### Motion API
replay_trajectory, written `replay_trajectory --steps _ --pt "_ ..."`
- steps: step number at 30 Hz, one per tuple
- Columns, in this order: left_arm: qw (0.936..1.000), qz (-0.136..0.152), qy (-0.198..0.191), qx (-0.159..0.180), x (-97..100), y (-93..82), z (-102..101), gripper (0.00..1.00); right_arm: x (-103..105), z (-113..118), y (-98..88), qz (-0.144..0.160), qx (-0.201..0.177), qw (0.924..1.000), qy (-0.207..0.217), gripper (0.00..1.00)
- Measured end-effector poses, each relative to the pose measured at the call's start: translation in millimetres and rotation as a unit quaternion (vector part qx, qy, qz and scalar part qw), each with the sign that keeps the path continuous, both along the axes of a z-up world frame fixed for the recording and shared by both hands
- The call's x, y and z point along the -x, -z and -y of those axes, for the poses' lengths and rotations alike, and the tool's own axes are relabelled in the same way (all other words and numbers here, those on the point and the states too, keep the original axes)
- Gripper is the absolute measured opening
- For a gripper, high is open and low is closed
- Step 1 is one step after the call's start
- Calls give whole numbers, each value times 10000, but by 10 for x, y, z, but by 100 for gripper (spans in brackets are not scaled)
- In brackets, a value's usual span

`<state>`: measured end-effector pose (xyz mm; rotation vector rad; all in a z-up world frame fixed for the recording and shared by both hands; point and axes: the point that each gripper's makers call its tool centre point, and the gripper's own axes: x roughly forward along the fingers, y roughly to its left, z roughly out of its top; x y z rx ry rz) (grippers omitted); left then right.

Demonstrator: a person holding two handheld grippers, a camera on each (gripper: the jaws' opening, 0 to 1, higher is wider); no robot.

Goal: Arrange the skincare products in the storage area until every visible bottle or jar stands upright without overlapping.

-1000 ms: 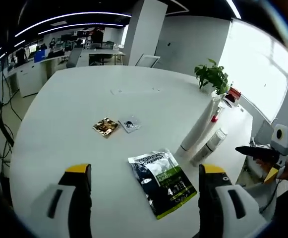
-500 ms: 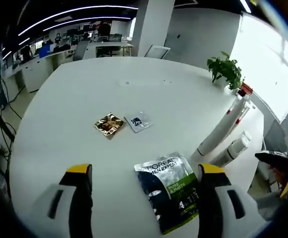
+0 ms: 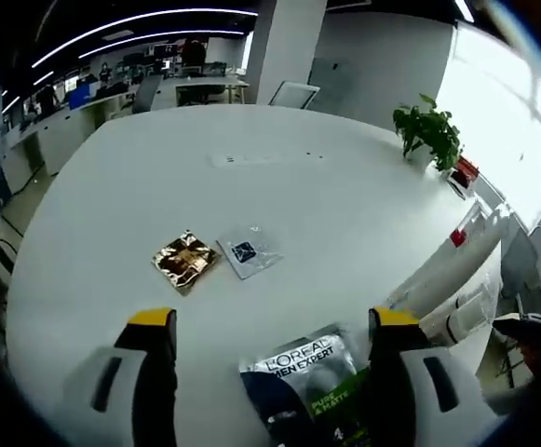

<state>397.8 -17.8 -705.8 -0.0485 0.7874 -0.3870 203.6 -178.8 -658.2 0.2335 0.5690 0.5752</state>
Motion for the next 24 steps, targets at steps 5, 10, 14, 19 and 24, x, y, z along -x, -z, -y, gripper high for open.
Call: replay_trajectory --steps 5,10,14,19,24 --pt "9995 -13 -186 261 -197 67 86 76 -3 12 17 -46 11 10000 33 99" --pt "9994 -51 -240 224 -195 138 149 75 -6 28 25 -67 17 9999 90 99" --pt "9994 -58 -282 210 -281 141 239 73 -10 37 34 -85 34 9999 108 99" --pt "9995 -154 -258 27 -405 230 312 69 -15 50 57 -114 49 9998 128 99" --pt "9994 -188 -248 -173 -513 309 329 68 -11 59 64 -143 48 9998 160 99"
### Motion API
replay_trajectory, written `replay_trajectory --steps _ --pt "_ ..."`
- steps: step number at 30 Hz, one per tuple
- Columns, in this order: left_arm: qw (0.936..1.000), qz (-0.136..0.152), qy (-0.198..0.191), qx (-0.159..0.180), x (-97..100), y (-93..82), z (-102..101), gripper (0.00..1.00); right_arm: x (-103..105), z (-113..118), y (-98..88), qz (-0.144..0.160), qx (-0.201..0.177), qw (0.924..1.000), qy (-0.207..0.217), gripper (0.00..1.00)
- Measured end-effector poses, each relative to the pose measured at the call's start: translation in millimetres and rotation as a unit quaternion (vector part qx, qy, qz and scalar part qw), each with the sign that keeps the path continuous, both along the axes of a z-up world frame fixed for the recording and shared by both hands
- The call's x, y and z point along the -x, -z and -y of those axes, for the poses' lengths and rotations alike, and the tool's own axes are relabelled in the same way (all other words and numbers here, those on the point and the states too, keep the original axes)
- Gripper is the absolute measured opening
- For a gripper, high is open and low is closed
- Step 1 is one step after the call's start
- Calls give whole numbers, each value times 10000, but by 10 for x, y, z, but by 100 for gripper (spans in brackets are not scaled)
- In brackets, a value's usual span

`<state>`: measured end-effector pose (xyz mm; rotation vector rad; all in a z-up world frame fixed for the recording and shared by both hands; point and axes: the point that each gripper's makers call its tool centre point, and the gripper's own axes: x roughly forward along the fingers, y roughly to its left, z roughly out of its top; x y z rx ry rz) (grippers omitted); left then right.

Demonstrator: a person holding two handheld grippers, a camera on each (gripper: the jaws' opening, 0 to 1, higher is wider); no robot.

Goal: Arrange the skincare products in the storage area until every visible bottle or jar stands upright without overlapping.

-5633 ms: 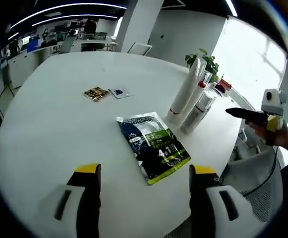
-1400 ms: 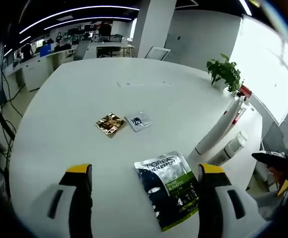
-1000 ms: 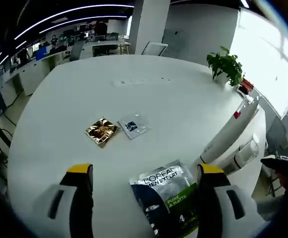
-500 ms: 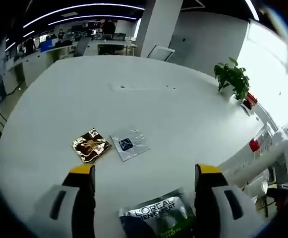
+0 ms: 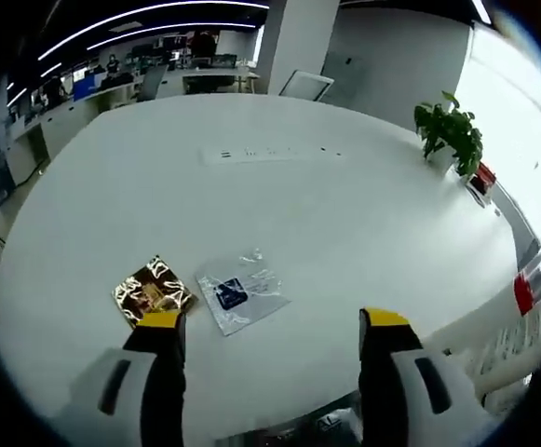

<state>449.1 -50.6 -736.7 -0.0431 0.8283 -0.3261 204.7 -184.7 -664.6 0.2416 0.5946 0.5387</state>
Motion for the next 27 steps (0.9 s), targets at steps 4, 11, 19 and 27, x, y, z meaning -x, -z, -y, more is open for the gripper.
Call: replay_trajectory --steps 4,11,19,27 --pt "10000 -42 -28 -58 -118 26 35 67 -2 6 4 -18 -32 10000 41 99" --pt "9996 -6 73 -265 -226 70 14 65 1 13 10 -54 -34 10000 66 99" --pt "9987 -122 113 -484 -287 180 -10 64 -8 42 21 -81 -64 9998 150 99" --pt "9981 -93 35 -604 -339 178 -57 59 -12 51 34 -112 -59 9998 170 99"
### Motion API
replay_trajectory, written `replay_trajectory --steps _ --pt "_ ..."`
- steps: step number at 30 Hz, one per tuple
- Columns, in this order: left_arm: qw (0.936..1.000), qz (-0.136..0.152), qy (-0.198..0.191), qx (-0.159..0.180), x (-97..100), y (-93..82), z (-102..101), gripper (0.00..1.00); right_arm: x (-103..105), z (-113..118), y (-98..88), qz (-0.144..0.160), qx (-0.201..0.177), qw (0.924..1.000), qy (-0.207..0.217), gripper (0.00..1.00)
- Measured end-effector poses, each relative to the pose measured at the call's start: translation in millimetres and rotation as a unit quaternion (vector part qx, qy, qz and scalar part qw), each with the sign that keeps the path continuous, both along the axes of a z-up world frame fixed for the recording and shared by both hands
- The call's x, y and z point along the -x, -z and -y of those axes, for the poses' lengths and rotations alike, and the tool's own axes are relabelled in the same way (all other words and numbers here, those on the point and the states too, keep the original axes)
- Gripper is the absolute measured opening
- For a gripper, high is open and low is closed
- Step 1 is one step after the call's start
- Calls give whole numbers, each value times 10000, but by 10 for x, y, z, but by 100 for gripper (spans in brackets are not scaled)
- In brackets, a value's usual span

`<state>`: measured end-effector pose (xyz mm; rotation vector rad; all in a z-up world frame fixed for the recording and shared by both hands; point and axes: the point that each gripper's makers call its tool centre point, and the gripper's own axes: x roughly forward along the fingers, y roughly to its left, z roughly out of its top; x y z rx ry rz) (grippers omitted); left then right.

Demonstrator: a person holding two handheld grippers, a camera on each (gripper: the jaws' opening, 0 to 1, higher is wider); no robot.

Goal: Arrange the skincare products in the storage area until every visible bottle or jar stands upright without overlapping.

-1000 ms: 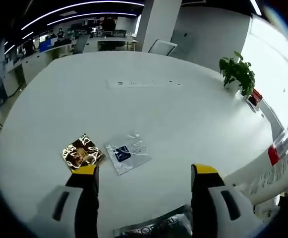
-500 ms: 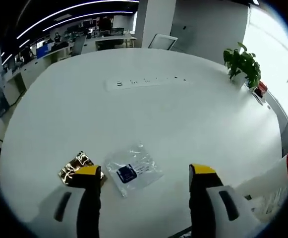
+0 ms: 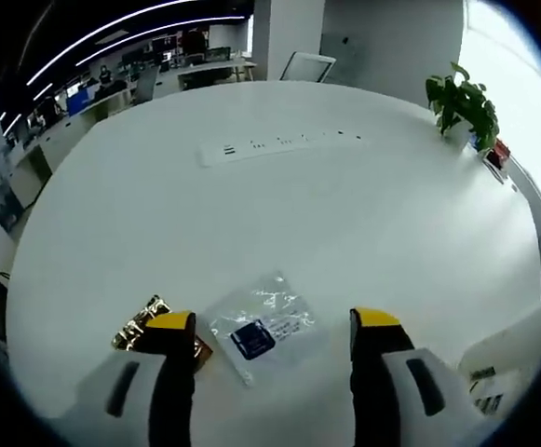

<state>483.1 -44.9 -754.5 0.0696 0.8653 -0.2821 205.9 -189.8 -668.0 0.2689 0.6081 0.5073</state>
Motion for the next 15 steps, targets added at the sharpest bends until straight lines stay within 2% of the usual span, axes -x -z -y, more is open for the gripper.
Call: replay_trajectory --steps 2,4,5,6,8,15 --pt "10000 17 19 -52 -21 18 -6 58 -3 3 6 -3 4 10000 2 99" --pt "9995 -5 154 -279 -2 47 -37 56 -4 4 9 -9 2 10000 5 99" --pt "9989 218 305 -279 -58 8 -16 55 -6 6 11 -14 -5 10000 13 99" --pt "9993 118 238 -247 -15 14 -25 55 -9 8 12 -17 -11 10000 21 99" --pt "9995 91 234 -216 -34 24 -37 53 -8 5 11 -16 -14 10000 26 99" --pt "9992 133 326 -181 -65 30 -65 40 -14 13 27 -28 -3 10000 19 99"
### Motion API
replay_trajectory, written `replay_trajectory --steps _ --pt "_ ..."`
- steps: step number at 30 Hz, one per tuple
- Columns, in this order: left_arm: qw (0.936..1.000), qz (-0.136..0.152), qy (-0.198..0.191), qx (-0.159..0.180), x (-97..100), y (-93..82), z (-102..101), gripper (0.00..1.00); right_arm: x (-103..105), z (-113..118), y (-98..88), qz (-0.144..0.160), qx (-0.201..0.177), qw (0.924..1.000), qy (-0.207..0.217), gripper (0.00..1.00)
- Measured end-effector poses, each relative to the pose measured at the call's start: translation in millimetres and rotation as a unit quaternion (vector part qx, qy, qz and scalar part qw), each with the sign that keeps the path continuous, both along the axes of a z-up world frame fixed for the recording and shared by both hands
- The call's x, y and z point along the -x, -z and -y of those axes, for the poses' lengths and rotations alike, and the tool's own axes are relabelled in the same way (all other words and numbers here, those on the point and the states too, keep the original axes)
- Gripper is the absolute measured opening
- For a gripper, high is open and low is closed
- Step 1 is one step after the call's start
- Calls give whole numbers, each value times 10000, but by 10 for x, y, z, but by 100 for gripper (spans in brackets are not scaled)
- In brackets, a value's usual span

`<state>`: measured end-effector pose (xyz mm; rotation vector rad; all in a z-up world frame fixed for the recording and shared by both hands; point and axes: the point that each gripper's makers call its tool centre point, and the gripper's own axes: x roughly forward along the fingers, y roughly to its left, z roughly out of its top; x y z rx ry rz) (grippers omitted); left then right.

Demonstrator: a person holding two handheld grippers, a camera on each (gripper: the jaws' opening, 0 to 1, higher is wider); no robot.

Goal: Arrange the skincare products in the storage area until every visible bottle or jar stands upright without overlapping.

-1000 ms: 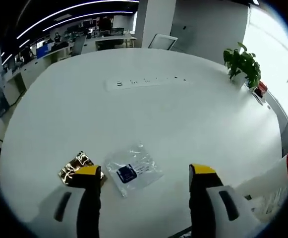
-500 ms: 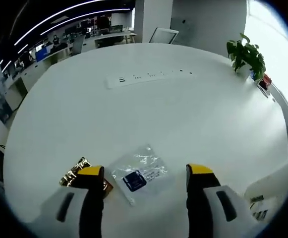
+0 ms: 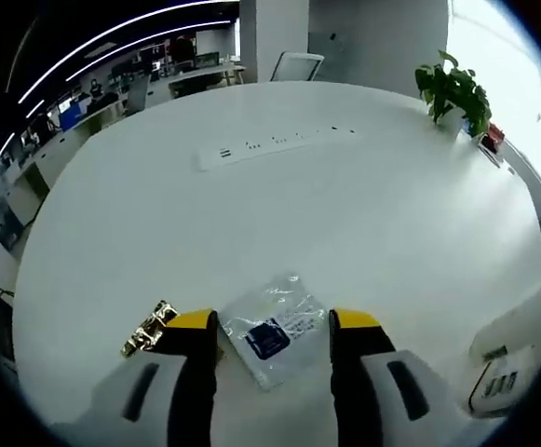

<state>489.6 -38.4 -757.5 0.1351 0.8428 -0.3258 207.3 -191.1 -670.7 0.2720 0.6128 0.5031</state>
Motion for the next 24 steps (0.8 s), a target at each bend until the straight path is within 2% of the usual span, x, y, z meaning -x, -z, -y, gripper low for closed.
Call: replay_trajectory --steps 3,12,13,14,15,16,17,18,19,22,24 --pt "10000 30 35 -23 -27 15 -30 36 -3 3 1 1 2 10000 2 99" --pt "9999 76 147 8 8 -4 -19 36 -1 5 -6 5 8 10000 5 99" --pt "9998 108 150 -18 5 -13 -28 30 -1 5 -6 6 13 10000 4 99" --pt "9998 57 200 -46 41 -24 -38 11 0 5 -7 4 6 10000 5 99" --pt "9995 199 227 -2 29 -70 -19 2 0 4 -7 3 1 10000 5 99" --pt "9995 192 253 -35 49 -75 -19 1 0 6 -4 1 2 10000 3 99" --pt "9994 196 269 -43 36 -69 -14 10 0 6 -4 1 4 10000 0 99" --pt "9994 190 276 -32 20 -53 -2 24 0 5 -6 5 4 10000 -3 99" --pt "9994 201 268 -21 13 -51 -6 33 -1 4 -9 11 6 10000 -10 99" --pt "9994 176 288 -22 78 -64 -10 25 -4 9 -8 17 3 10000 -2 99" --pt "9990 149 418 -43 182 -86 45 30 -5 7 -7 13 -7 10000 3 99"
